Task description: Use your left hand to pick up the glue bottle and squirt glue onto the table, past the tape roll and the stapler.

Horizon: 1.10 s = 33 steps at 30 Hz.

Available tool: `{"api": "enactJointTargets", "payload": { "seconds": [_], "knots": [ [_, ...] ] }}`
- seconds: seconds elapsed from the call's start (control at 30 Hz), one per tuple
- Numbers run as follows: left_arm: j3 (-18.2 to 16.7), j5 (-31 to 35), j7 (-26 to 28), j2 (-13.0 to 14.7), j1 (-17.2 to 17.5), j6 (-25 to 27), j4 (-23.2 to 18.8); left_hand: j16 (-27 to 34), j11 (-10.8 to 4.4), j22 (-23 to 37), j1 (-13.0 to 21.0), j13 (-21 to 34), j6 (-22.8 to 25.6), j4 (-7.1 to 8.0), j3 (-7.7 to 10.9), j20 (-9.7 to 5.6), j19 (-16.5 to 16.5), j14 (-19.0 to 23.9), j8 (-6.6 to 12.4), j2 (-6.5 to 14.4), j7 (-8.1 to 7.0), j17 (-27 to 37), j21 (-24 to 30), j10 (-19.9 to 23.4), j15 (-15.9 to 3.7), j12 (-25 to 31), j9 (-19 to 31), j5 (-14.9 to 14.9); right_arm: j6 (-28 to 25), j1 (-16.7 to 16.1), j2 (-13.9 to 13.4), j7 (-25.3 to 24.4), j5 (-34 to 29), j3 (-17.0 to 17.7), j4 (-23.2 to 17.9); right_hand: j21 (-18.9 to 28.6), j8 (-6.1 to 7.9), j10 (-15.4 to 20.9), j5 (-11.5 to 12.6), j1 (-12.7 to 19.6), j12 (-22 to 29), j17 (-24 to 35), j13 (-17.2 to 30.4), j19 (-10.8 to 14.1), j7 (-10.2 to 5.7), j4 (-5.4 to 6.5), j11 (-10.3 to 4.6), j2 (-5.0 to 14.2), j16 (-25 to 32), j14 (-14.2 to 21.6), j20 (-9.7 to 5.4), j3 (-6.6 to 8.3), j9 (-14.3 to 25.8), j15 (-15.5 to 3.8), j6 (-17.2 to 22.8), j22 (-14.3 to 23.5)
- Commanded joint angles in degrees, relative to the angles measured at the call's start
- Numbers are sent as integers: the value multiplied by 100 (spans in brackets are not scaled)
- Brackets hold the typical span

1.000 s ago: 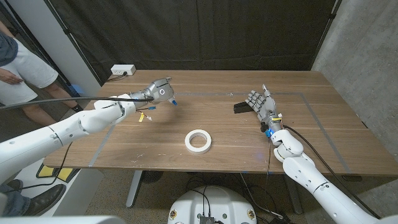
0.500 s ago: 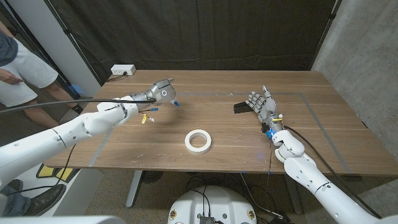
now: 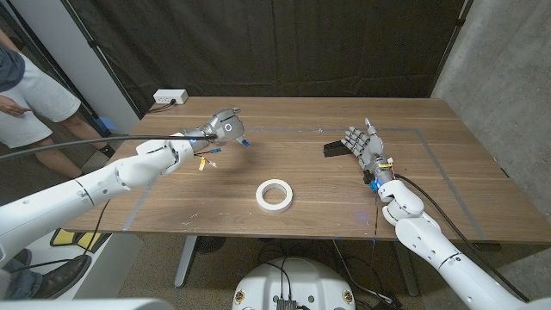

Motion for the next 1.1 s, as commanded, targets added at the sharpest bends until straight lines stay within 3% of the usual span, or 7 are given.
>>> {"api": "enactJointTargets", "payload": {
  "seconds": [0.03,0.27,0.57,0.63,0.73,0.83,1.1],
  "knots": [
    [-107,-283,-145,-51,20,-14,11,-9,-559,4,-54,-34,490,991,1030,-743,32,64,-10,-125,162,17,-11,548,-263,-33,13,-9,0,-42,-5,-102,-68,-12,-78,-8,15,61,0,-22,19,14,20,32,-22,-13,-5,52,1,48,-11,-21,27,1,43,18],
    [-93,-294,-13,-78,-24,-4,128,3,-575,5,-43,-70,506,980,1074,-740,47,67,-23,-106,145,22,-12,564,-283,-51,9,-5,-17,-37,21,-193,-122,-46,-120,-9,11,58,1,-21,16,13,20,34,-25,-14,-16,55,0,50,-11,-21,27,-1,39,18],
    [-79,-404,185,-72,-46,-30,240,1,-582,3,117,-124,561,828,1199,-752,46,73,-32,-135,156,15,-26,591,-291,-73,8,-3,-28,-10,50,-297,-203,-87,-138,-11,10,61,1,-19,15,13,20,34,-21,-15,-9,58,-3,45,-13,-21,27,-5,43,18],
    [-96,-484,234,-77,-20,1,251,-22,-552,5,122,-140,540,804,1217,-755,45,9,-51,-165,101,11,-30,528,-292,-107,9,-10,-28,-12,62,-307,-188,-84,-141,-11,10,63,1,-19,16,13,20,34,-19,-15,-7,58,-2,49,-13,-21,27,-5,43,18],
    [-196,-785,310,-109,64,108,258,-29,-566,7,69,-153,505,824,1214,-772,50,-47,-77,-187,89,13,-31,474,-278,-130,10,-20,-15,2,65,-345,-244,-98,-141,-11,10,63,1,-19,16,13,20,33,-20,-16,-8,57,-1,51,-10,-22,27,2,44,18],
    [-279,-1086,193,-194,108,198,286,-11,-580,10,-166,-171,456,953,1139,-790,72,-73,-118,-257,83,24,-27,467,-267,-129,7,-34,-29,19,67,-361,-257,-108,-134,-11,9,64,1,-19,15,13,20,36,-19,-17,-9,56,0,56,-13,-24,27,5,45,18],
    [-404,-1722,193,-402,155,342,430,-19,-568,12,-195,-178,422,963,1153,-760,83,-127,-141,-267,64,21,-26,415,-286,-144,8,-24,-126,79,73,-395,-258,-134,-72,-13,9,69,2,-16,16,12,20,35,-26,-18,-8,60,-1,58,-11,-23,27,2,49,18]
  ]
}}
